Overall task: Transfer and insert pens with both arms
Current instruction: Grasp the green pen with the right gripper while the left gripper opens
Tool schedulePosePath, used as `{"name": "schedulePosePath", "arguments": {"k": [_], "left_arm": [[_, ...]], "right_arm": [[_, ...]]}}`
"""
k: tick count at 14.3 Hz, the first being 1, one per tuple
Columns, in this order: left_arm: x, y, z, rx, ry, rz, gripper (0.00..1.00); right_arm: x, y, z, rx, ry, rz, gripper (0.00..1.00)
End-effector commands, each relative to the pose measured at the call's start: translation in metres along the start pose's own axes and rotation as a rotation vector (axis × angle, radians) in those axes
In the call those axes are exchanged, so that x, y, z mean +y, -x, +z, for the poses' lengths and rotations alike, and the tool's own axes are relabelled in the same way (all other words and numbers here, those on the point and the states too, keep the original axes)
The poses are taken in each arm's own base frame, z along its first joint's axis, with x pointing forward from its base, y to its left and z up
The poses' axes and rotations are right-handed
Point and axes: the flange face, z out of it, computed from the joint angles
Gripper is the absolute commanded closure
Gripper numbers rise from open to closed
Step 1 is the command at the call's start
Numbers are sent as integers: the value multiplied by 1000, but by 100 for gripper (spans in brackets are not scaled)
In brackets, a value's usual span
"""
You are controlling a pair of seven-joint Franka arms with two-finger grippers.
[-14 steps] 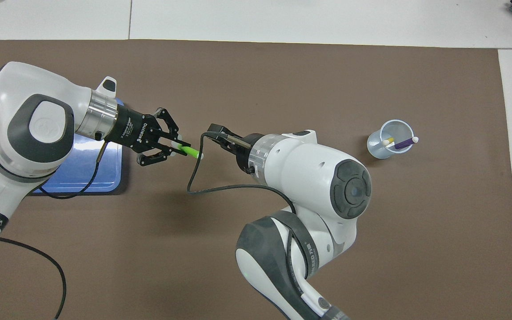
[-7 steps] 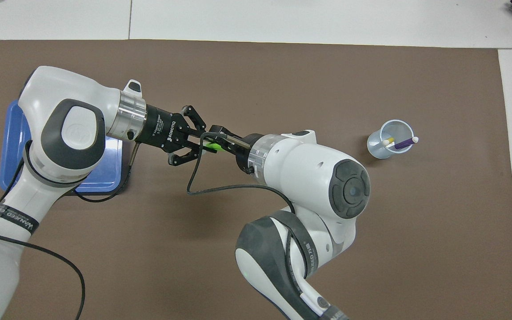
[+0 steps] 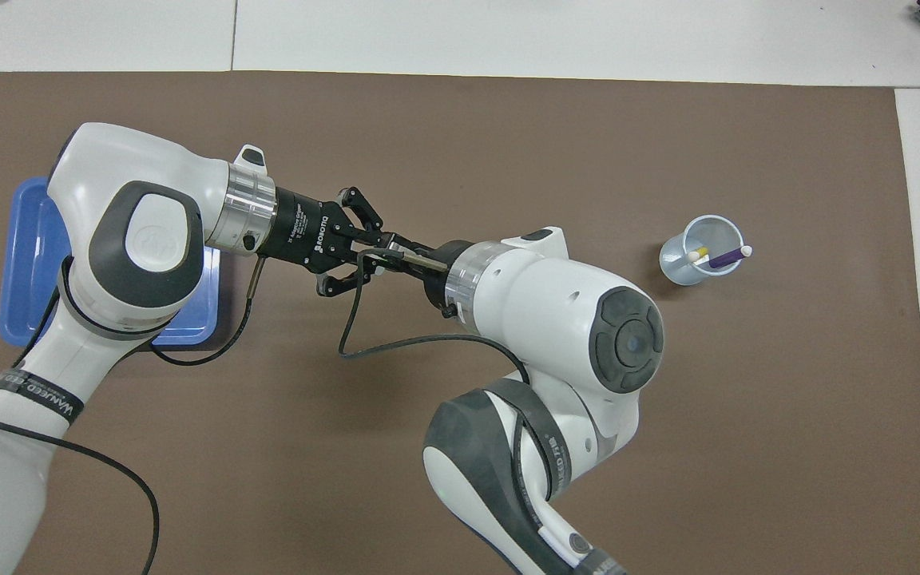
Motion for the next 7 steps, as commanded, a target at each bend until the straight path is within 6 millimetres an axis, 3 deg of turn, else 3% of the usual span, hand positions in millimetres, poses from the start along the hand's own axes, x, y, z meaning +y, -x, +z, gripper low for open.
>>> {"name": "schedulePosePath", "arguments": {"k": [1,4,7], "left_arm": [[-6,5,-2,-4,8,-18,100],[-9,2,-3,0,8,-22,100],[-9,2,-2,3,9,-16,100]], "right_arm": [[0,-1,0,11,-4,-28,66],[1,-2,0,12,-4,-32,98],[2,-4,0,14,-3,-41,100]]}}
